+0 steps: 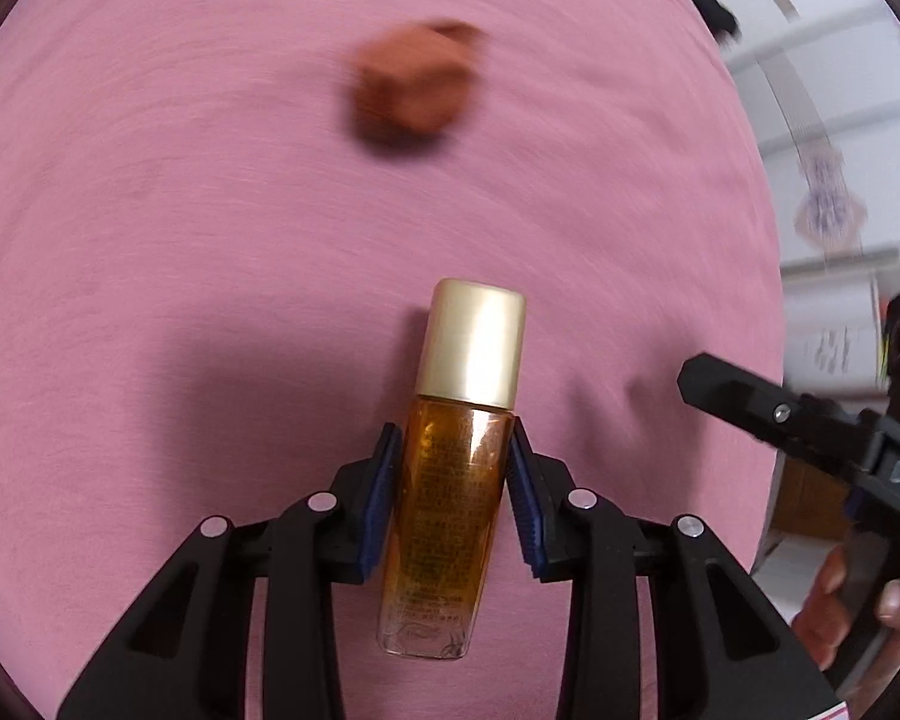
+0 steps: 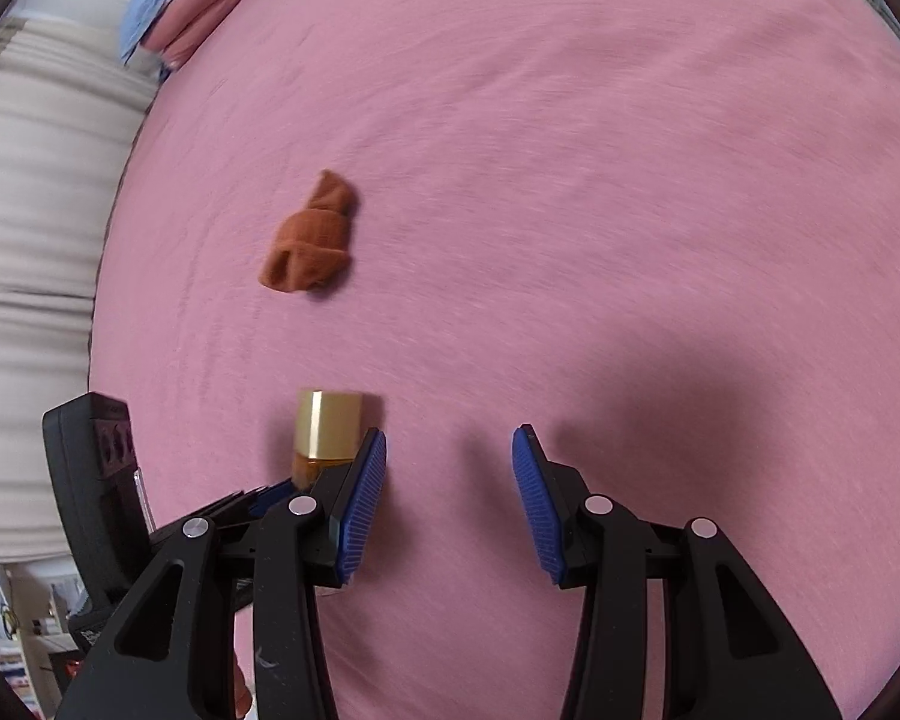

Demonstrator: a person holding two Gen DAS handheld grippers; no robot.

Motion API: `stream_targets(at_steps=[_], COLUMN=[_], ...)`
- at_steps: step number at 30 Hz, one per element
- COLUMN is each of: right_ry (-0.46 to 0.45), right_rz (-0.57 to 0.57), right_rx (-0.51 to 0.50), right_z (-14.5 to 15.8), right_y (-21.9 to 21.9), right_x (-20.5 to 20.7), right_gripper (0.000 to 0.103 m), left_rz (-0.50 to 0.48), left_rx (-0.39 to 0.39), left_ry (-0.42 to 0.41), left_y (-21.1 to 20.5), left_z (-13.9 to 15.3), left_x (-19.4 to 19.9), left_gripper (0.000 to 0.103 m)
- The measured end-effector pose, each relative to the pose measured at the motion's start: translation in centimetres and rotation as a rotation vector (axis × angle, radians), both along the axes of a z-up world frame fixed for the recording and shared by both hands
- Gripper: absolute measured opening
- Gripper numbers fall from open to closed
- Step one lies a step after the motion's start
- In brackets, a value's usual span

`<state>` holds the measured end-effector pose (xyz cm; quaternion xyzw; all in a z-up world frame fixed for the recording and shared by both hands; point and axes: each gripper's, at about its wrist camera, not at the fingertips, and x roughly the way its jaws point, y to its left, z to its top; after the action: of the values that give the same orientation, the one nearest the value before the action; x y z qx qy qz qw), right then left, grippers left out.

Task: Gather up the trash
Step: 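Grasp the amber bottle with the left gripper while the right gripper grasps the orange sock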

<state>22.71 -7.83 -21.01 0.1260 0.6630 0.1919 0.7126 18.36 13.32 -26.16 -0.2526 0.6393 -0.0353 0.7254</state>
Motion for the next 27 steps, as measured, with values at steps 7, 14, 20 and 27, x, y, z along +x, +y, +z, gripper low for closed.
stream_targets(at_steps=[7,14,20,27], right_ry=[-0.015,-0.031,0.007,0.025], right_rz=[0.058,0.075,0.059,0.061], right_rx=[0.011,0.007,0.025,0.052], right_z=[-1.1,-1.9,-3.7,-4.1], right_y=[5.8,10.2,11.6,9.9], right_x=[3.0,6.0,8.3,7.1], right_gripper=[0.044,0.052,0.048,0.025], left_rz=[0.190,0.274,0.321,0.328], left_rx=[0.002,-0.025,-0.055,-0.083], left_ry=[-0.028,-0.036,-0.022,0.001], left_y=[7.3,9.7,12.0,10.2], left_z=[0.0,0.4,0.2,-0.3], left_x=[-0.1,0.9,-1.0,-2.5], left_gripper=[0.035,0.035,0.035,0.035])
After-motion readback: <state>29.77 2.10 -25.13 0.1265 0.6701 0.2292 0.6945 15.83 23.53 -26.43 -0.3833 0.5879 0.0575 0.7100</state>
